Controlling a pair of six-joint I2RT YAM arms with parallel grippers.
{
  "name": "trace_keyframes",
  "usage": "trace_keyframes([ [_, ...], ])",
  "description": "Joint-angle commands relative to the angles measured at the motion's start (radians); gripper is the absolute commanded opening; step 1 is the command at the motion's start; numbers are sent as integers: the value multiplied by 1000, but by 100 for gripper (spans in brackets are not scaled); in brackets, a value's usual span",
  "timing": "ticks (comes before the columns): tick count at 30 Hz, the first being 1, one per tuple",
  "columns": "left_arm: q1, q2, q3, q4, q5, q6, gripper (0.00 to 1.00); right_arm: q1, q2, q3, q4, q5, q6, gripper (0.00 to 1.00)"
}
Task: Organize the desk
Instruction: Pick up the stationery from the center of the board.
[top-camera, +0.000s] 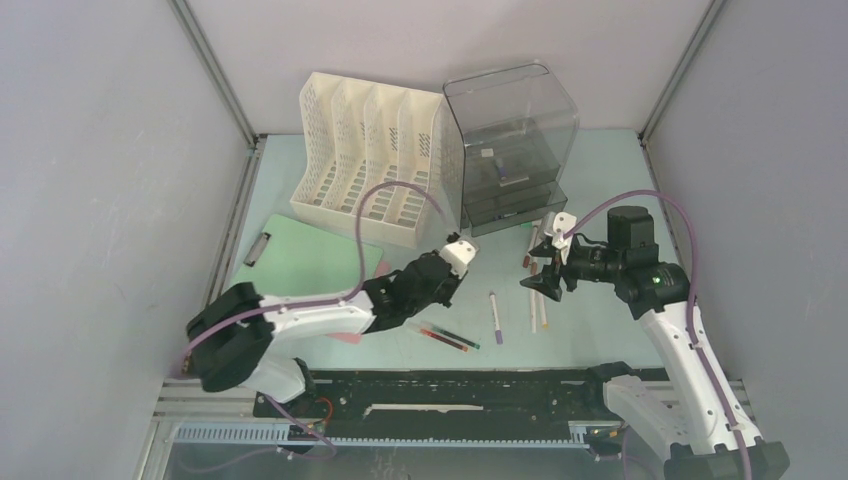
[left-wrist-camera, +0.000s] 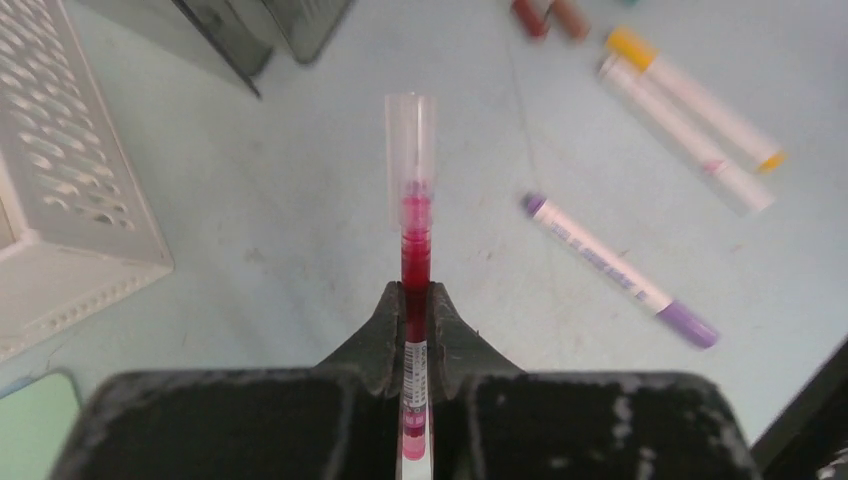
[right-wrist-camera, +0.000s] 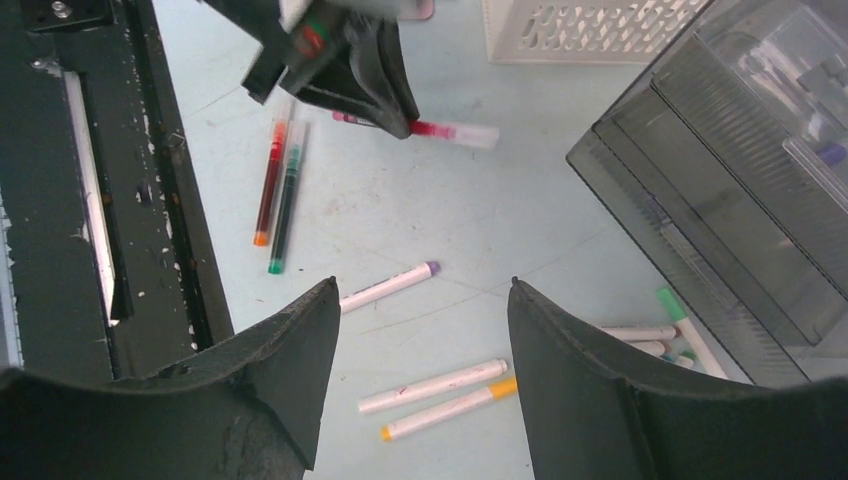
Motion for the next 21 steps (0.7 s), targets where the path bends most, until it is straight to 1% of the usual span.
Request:
trace_keyframes([
  [1,4,-167,-137,361,23,-102,0,9,8,7,0,-73,17,70],
  [5,4,-244,-238,511,13,-175,0,13,19,7,-4,-124,24,70],
  [10,3,-301,-343,714,14,-286,0,19,35,6,-1,-183,41,71],
  [16,4,-307,-423,906,-3,-391,0,30,53,-19,35,-294,72,71],
  [21,4,-272,-439,1041,31,-472,0,61,69,-49,79,-327,94,71],
])
